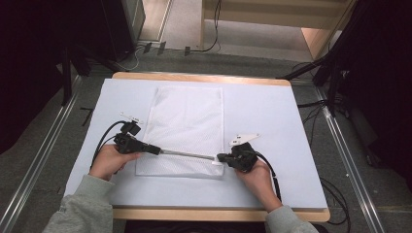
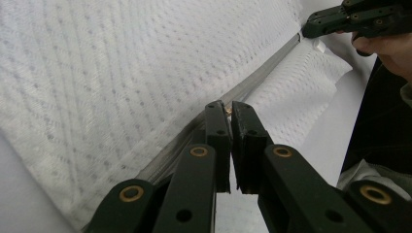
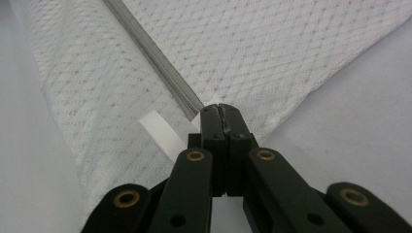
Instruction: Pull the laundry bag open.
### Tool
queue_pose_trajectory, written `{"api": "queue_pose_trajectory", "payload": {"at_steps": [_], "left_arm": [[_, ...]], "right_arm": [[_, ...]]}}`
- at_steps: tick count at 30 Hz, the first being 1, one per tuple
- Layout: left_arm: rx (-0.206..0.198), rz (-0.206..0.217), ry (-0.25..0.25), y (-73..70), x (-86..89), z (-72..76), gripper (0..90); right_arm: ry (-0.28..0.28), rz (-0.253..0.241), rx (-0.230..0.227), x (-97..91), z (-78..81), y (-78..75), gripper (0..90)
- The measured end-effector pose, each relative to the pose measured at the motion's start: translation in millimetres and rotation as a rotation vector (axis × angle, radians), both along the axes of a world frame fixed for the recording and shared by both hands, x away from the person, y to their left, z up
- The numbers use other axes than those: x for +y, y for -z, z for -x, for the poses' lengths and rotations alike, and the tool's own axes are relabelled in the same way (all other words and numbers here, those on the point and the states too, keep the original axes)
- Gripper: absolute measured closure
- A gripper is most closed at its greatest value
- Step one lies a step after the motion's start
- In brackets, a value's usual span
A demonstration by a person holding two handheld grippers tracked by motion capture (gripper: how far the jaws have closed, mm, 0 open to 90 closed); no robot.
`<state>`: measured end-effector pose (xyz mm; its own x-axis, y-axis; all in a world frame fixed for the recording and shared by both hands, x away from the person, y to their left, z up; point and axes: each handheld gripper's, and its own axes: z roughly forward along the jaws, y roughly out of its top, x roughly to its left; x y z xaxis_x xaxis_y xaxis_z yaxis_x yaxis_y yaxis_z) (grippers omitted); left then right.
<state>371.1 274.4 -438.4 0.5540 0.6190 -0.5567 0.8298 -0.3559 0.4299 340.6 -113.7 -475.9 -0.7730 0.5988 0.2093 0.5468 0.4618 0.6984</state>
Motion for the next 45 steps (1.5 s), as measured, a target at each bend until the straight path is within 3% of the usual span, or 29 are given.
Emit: {"api": "queue_pose_trajectory", "payload": {"at_steps": [20, 26, 42, 45], "left_arm": [[0.010, -0.002, -0.041, -0.1, 20.7, 5.6, 87.8], [0.008, 0.008, -0.070, -0.7, 35.8, 9.9, 87.9], [-0.004, -0.019, -0.145, -0.4, 74.0, 20.0, 88.0], [-0.010, -0.061, -0.145, 1.3, 70.2, 20.1, 87.9]], "right_arm": [[-0.004, -0.005, 0.009, -0.2, -1.1, 0.0, 90.0], [-0.003, -0.001, 0.012, 0.2, -1.8, -0.4, 90.0], [-0.005, -0.003, 0.018, -0.3, -2.6, -0.3, 90.0], [-0.005, -0.001, 0.014, 0.0, -2.6, -0.4, 90.0]]}}
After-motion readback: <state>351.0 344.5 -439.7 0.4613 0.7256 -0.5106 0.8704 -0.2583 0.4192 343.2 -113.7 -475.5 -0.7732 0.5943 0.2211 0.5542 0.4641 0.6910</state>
